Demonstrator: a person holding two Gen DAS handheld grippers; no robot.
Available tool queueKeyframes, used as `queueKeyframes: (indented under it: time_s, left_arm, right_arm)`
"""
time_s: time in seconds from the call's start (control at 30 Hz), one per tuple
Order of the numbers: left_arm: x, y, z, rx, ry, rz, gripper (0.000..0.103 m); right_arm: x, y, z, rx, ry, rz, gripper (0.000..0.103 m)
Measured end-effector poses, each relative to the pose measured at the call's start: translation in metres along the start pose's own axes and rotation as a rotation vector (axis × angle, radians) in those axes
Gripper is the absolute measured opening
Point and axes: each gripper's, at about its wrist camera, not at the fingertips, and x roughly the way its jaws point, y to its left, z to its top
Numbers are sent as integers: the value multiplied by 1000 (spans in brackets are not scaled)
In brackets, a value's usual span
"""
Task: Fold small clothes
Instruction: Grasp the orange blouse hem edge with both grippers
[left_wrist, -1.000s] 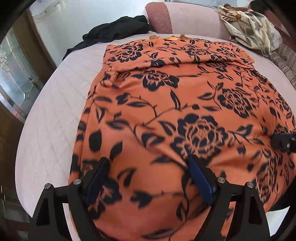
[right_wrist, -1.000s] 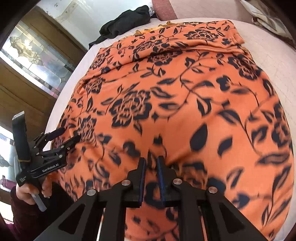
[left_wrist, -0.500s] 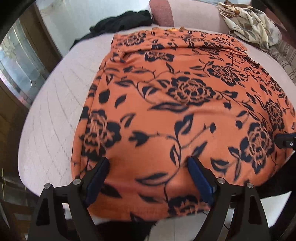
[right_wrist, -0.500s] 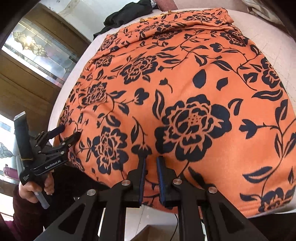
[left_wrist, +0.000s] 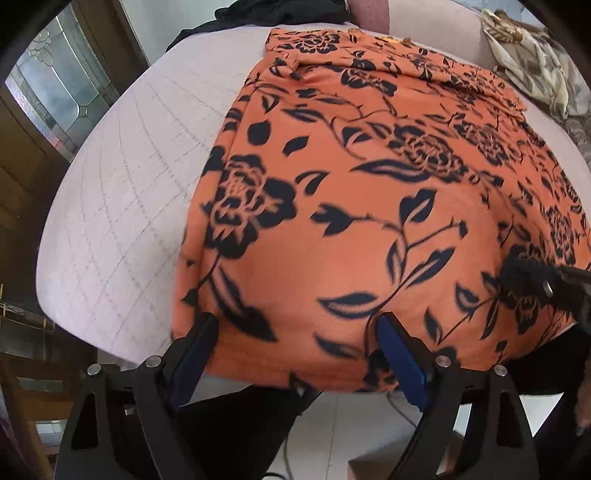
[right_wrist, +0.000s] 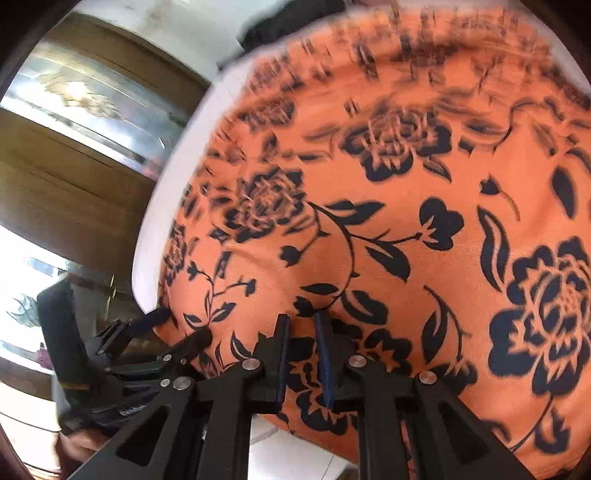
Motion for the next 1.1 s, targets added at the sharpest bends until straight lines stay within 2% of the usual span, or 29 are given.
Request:
queueKeyframes:
  time_s: [0.1, 0.13, 0.17, 0.23, 0.3, 0.33, 0.37, 0.4, 0.43, 0.47, 0.57, 0.67, 0.73, 0.77, 0.8, 0.83, 0.87, 0.97, 1.07, 1.1]
  left_arm:
    - [-8, 12, -8, -16, 17, -20, 89]
    - [-12, 20, -9, -35, 14, -38, 89]
    - [-17, 31, -8, -62, 6, -43, 89]
    - [-31, 56, -5, -114, -22, -25, 89]
    - [-39, 78, -1, -159, -41, -8, 89]
    - [-43, 90, 1, -189, -45, -7, 89]
    - [-46, 103, 3, -225, -44, -17, 89]
    - [-46, 114, 5, -260, -38, -32, 89]
    - [-47, 121, 6, -292, -30, -47, 89]
    - [-46, 127, 7, -322, -14, -68, 89]
    - [-38, 126, 6, -324, 34, -125, 89]
    - [-26, 114, -1, -313, 72, -128, 88]
    - [-19, 112, -5, -315, 86, -163, 88]
    - [-14, 112, -8, -319, 96, -185, 82]
    - [-11, 111, -10, -320, 109, -196, 67]
    - [-10, 110, -12, -318, 119, -207, 58]
    - [-9, 109, -14, -313, 125, -228, 44]
    - [-13, 107, -16, -286, 106, -255, 32]
    - [-15, 102, -13, -257, 94, -264, 32]
    - [-12, 100, -9, -254, 98, -260, 38]
  right_arm:
    - [-3, -1, -11, -6, 112, 64, 18]
    - [-9, -6, -12, 1, 121, 56, 18]
    - [-21, -12, -13, 4, 90, 36, 18]
    - [-61, -34, -10, 26, -31, -14, 18]
    - [-95, -57, -7, 72, -109, -22, 20]
    - [-117, -73, -7, 109, -156, -27, 38]
    - [-138, -89, -8, 150, -198, -43, 73]
    - [-156, -102, -10, 195, -248, -60, 86]
    - [-172, -112, -14, 230, -299, -73, 89]
    - [-185, -124, -15, 259, -329, -75, 89]
    - [-206, -159, -27, 373, -319, -89, 89]
    - [-202, -175, -40, 428, -287, -121, 89]
    - [-195, -182, -45, 452, -273, -132, 89]
    - [-193, -185, -47, 462, -272, -130, 88]
    - [-190, -186, -47, 470, -270, -124, 88]
    - [-188, -187, -46, 477, -270, -123, 88]
    - [-187, -190, -49, 476, -271, -128, 87]
    - [-189, -190, -48, 472, -276, -153, 87]
    - [-190, -193, -49, 490, -288, -153, 87]
    - [-191, -194, -49, 498, -289, -158, 87]
